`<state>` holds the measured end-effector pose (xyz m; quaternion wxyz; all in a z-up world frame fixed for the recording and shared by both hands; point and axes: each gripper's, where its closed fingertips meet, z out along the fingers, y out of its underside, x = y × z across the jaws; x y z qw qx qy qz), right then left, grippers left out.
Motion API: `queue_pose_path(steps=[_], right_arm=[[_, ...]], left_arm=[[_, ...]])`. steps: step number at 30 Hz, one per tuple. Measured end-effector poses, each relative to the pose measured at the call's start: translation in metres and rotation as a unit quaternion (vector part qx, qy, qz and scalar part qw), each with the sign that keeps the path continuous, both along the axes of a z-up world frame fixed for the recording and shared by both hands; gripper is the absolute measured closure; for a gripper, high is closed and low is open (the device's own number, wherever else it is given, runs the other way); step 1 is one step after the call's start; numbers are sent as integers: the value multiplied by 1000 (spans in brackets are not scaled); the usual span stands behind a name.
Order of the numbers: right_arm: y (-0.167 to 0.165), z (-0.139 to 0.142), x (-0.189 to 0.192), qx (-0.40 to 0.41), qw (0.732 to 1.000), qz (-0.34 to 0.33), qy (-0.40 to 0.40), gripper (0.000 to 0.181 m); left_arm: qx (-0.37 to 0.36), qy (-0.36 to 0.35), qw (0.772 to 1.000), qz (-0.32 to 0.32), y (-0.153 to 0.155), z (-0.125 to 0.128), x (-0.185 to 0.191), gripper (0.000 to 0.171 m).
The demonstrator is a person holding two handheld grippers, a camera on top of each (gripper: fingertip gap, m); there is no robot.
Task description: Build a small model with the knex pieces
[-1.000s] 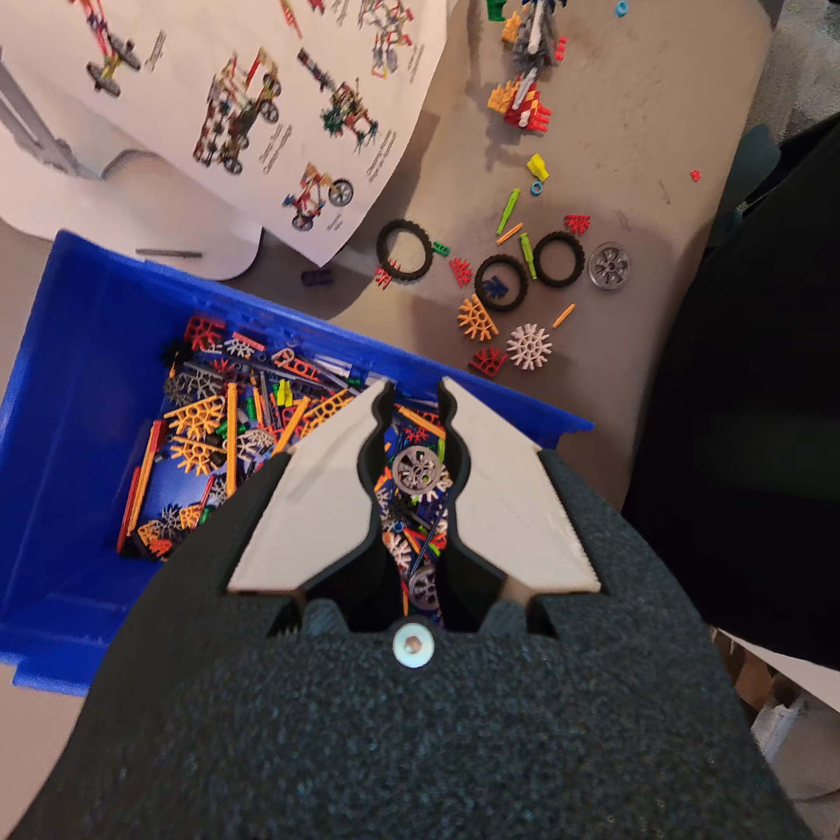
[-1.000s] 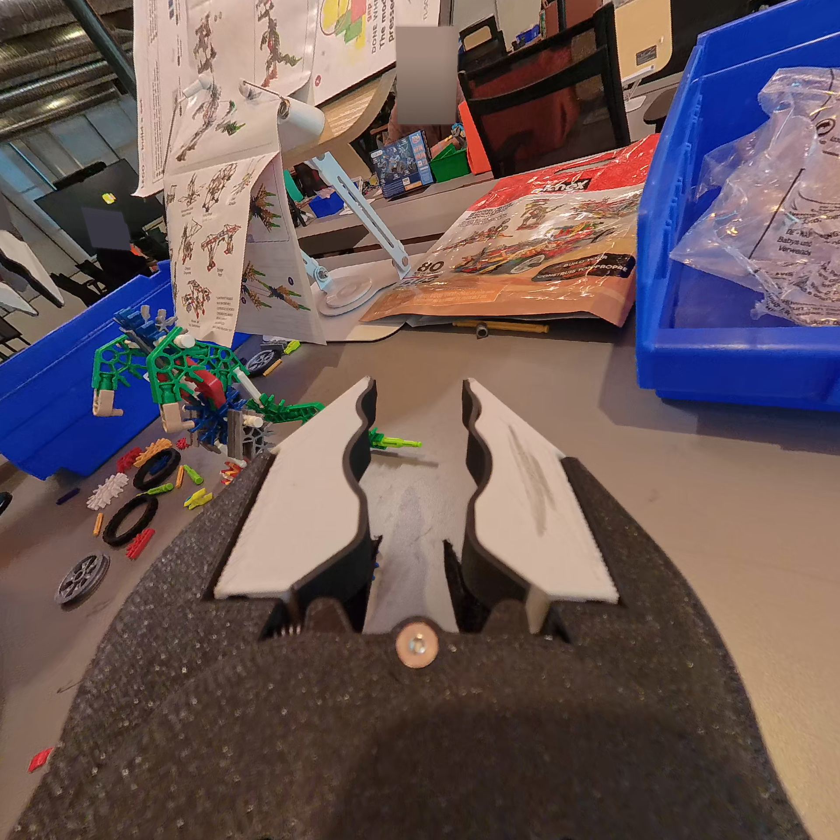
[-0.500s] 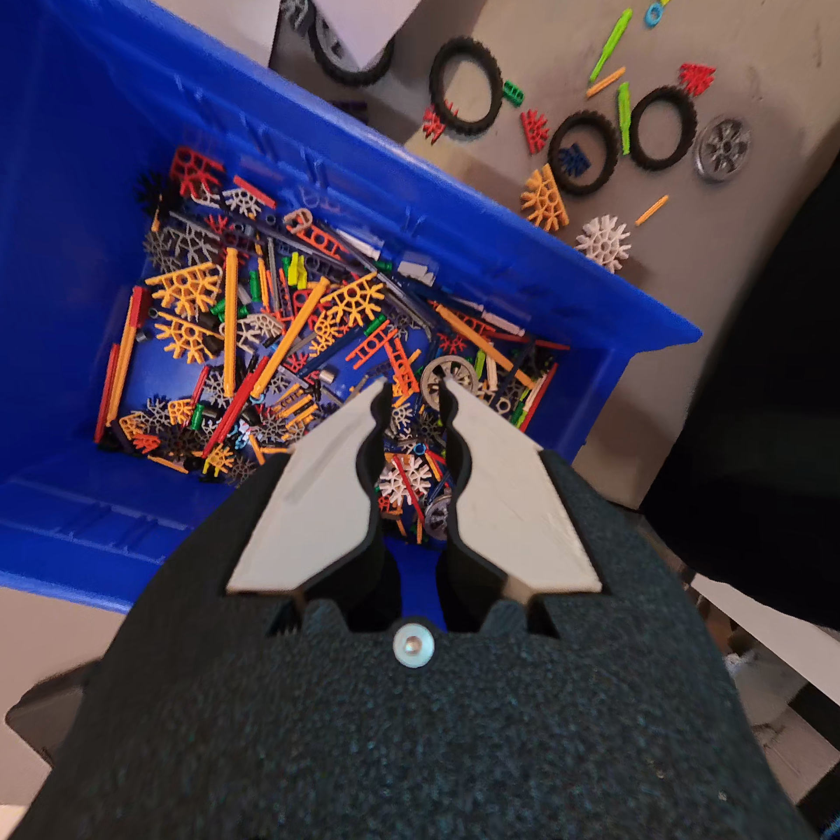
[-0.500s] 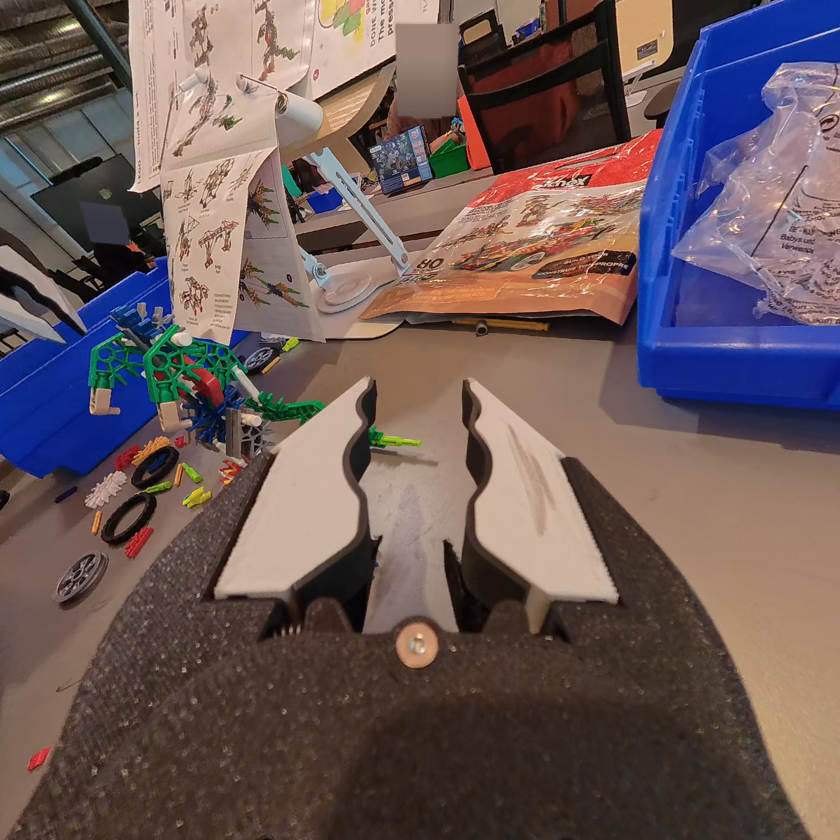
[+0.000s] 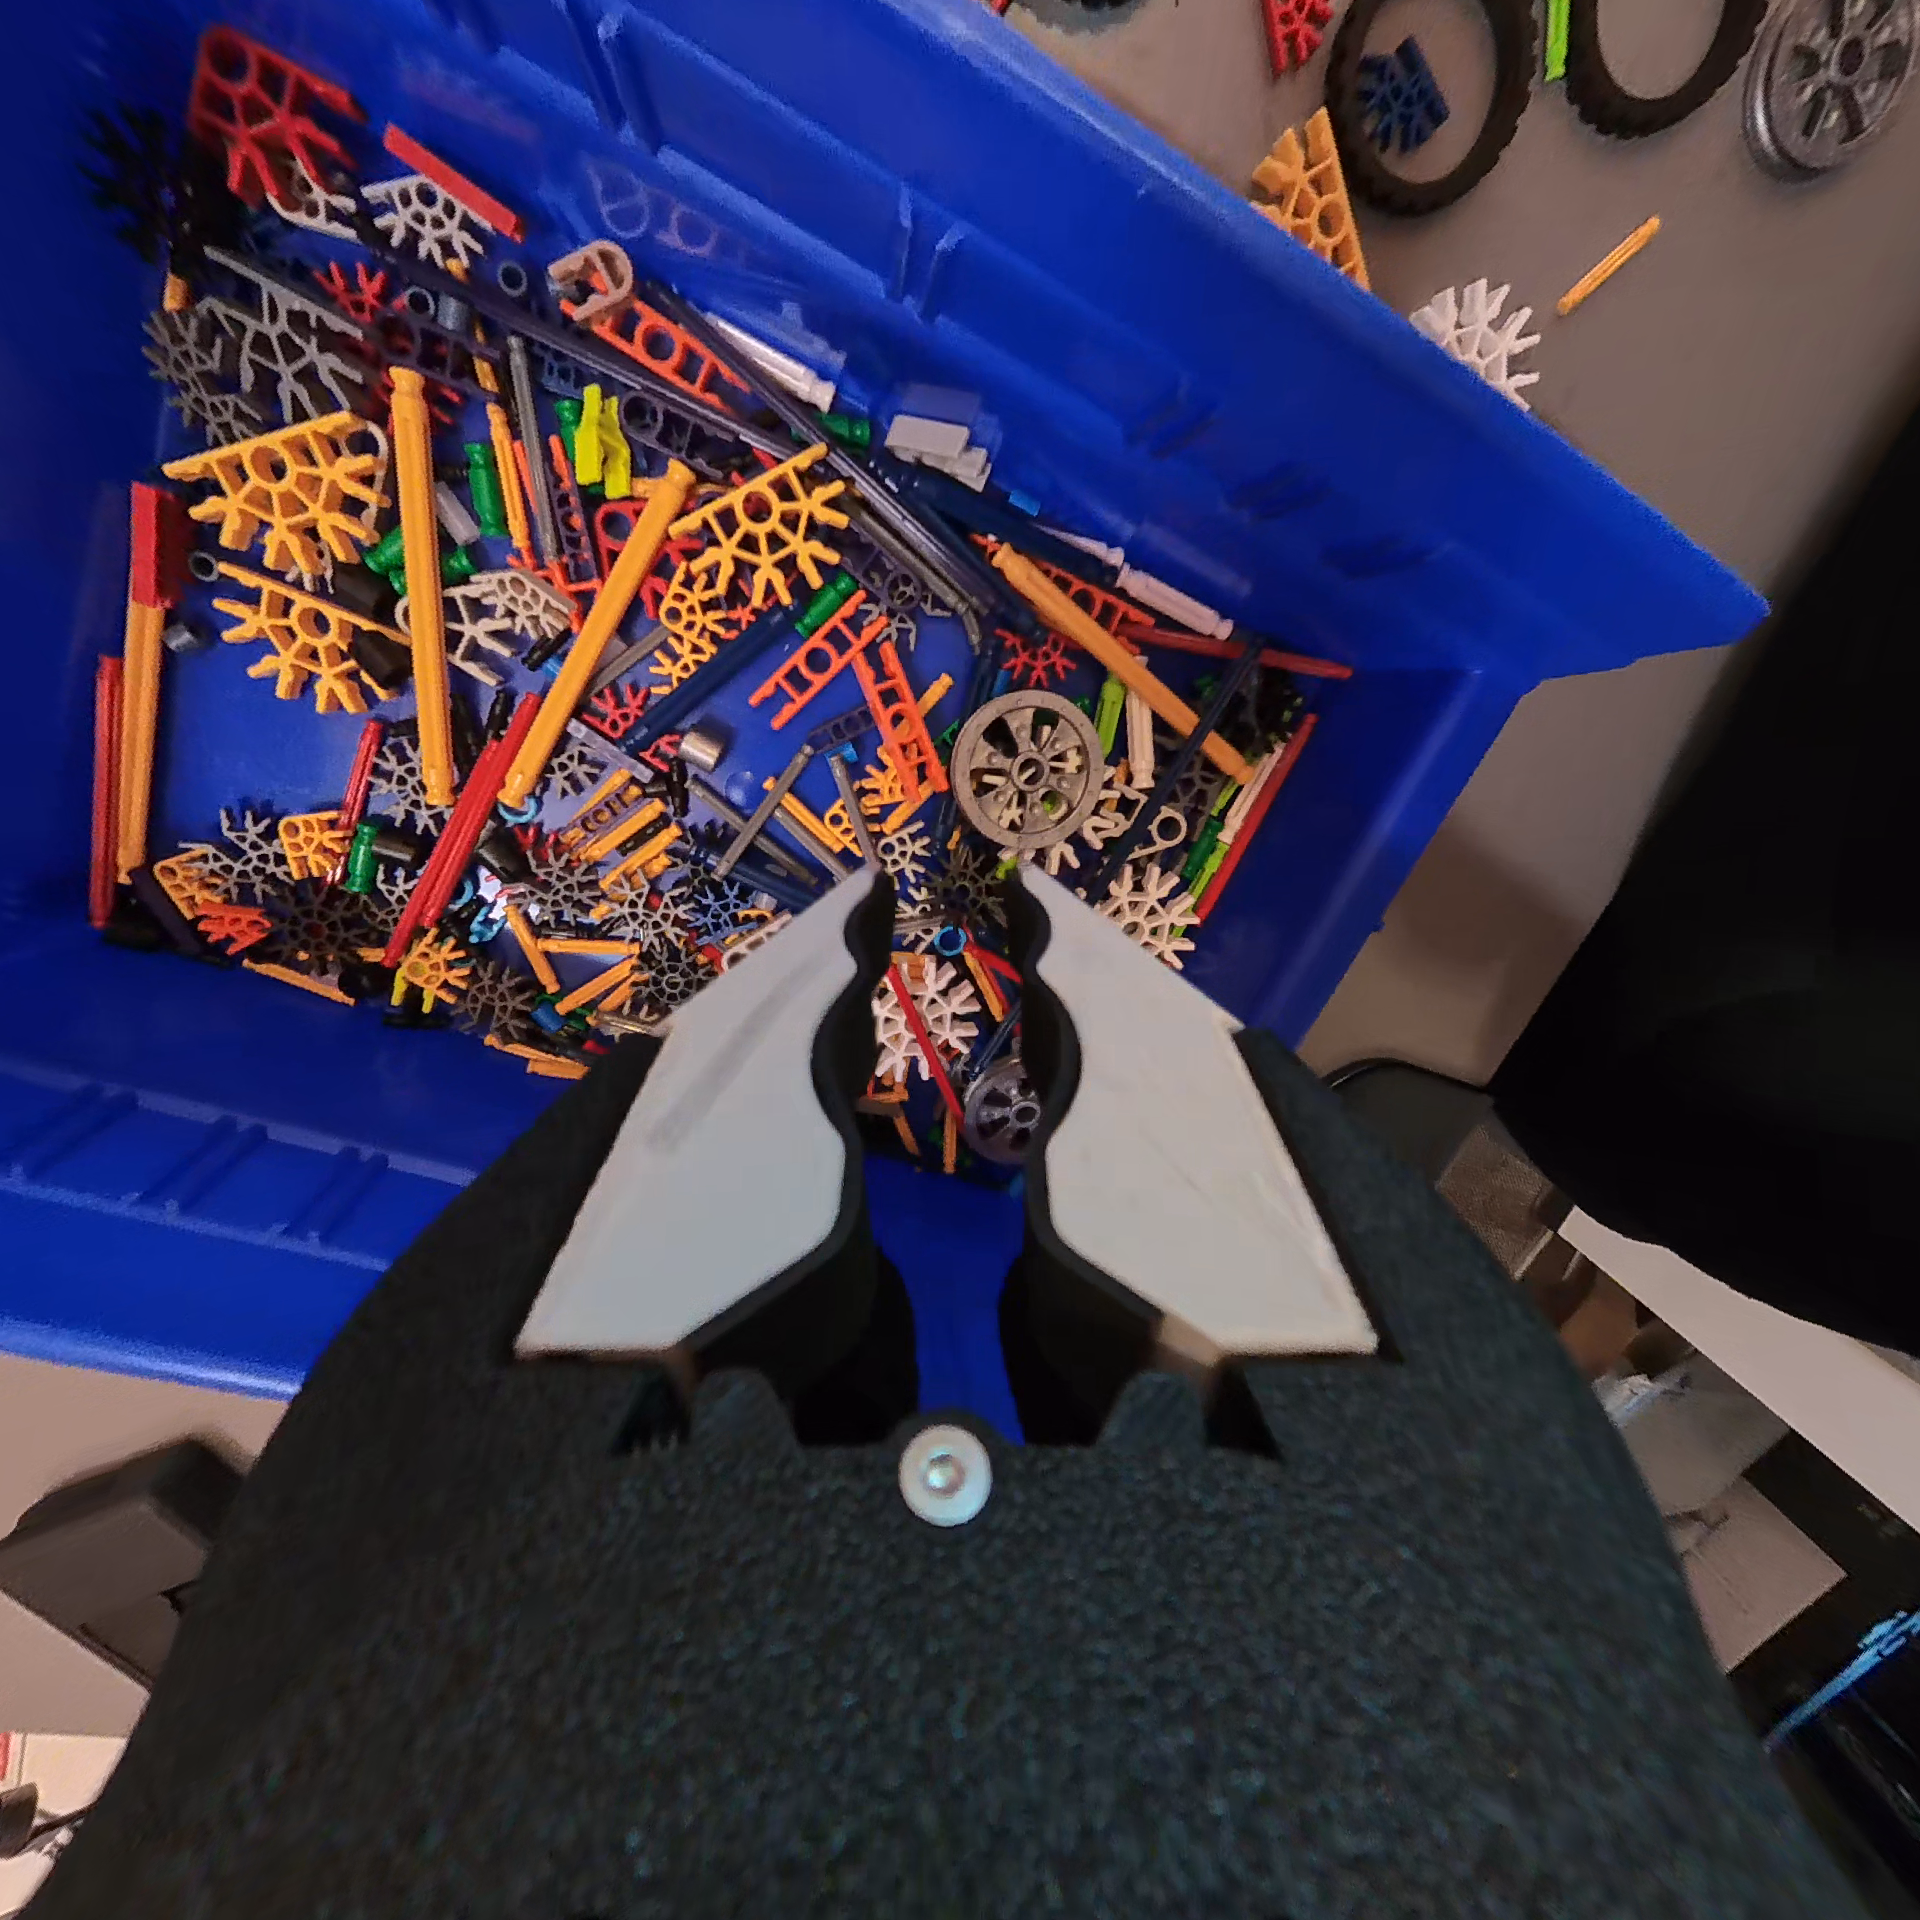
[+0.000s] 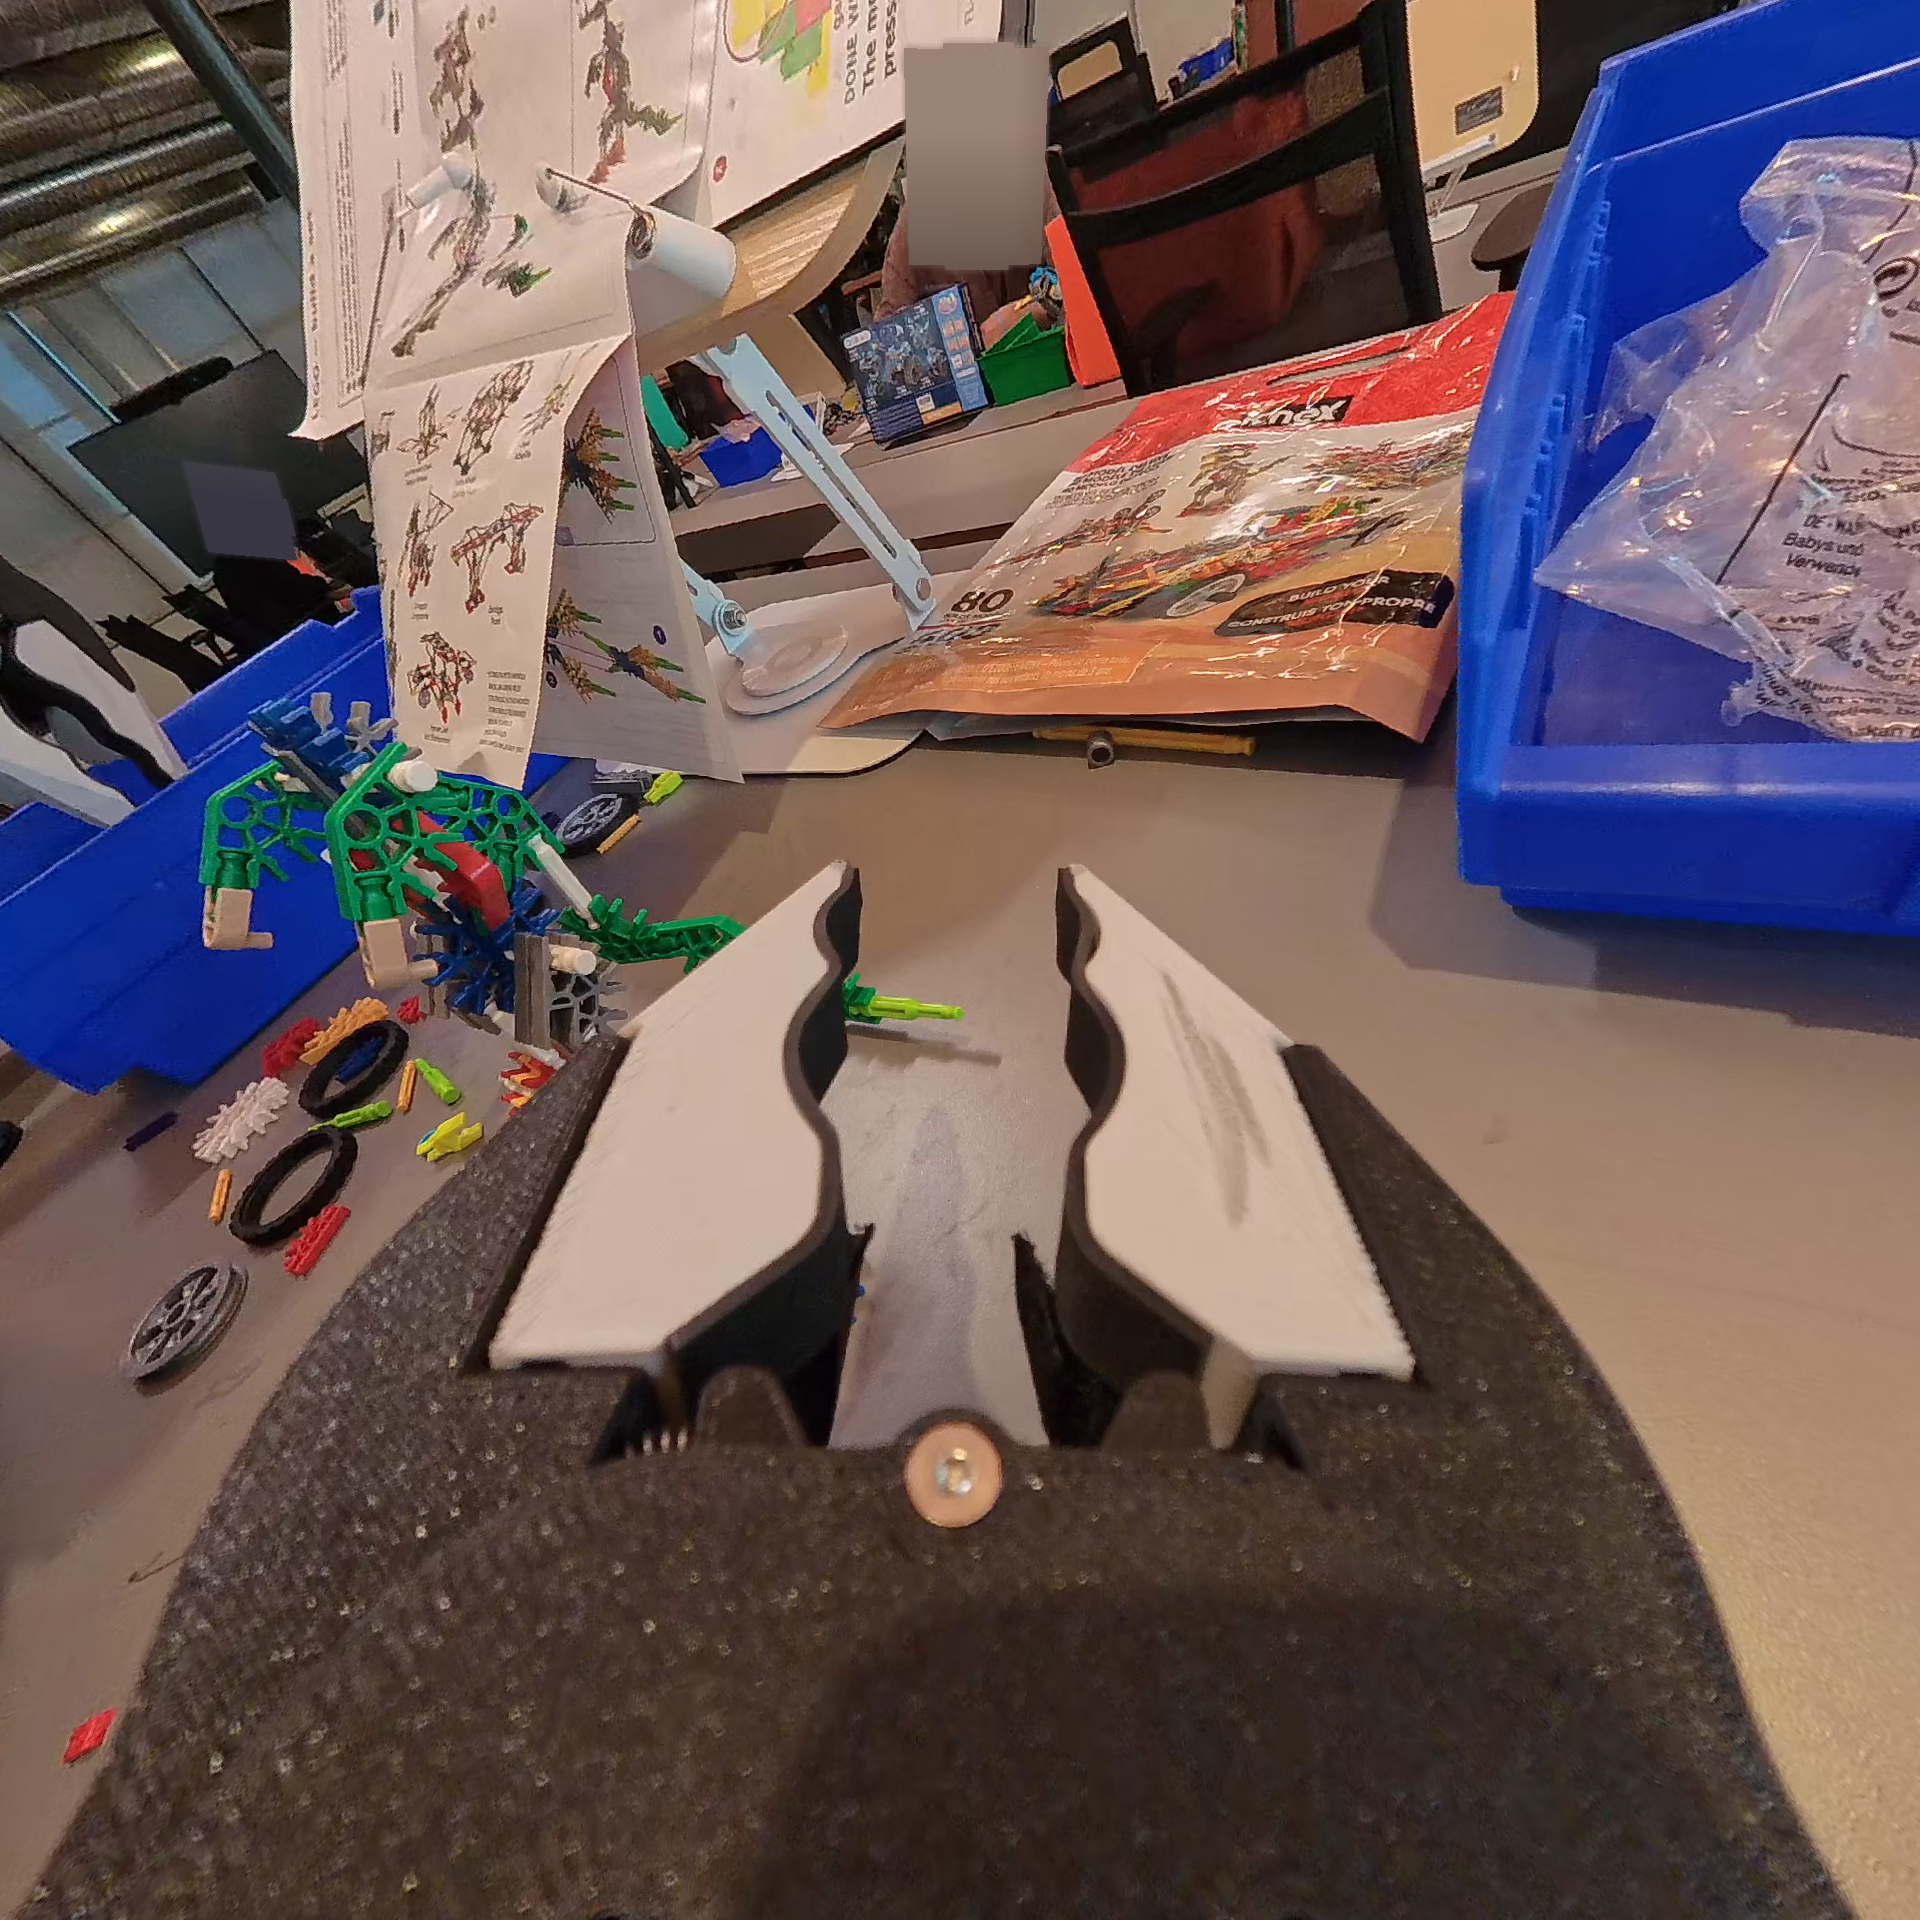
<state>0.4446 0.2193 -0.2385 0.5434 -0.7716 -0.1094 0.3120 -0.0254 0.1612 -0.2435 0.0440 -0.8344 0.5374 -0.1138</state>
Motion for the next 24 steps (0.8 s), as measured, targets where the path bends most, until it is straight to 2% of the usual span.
queue_pose_path(steps=[24], right_arm=[[0, 0, 0, 1, 1000, 0, 0, 144]], left_arm=[[-20, 24, 1000, -1, -13, -9, -11, 151]])
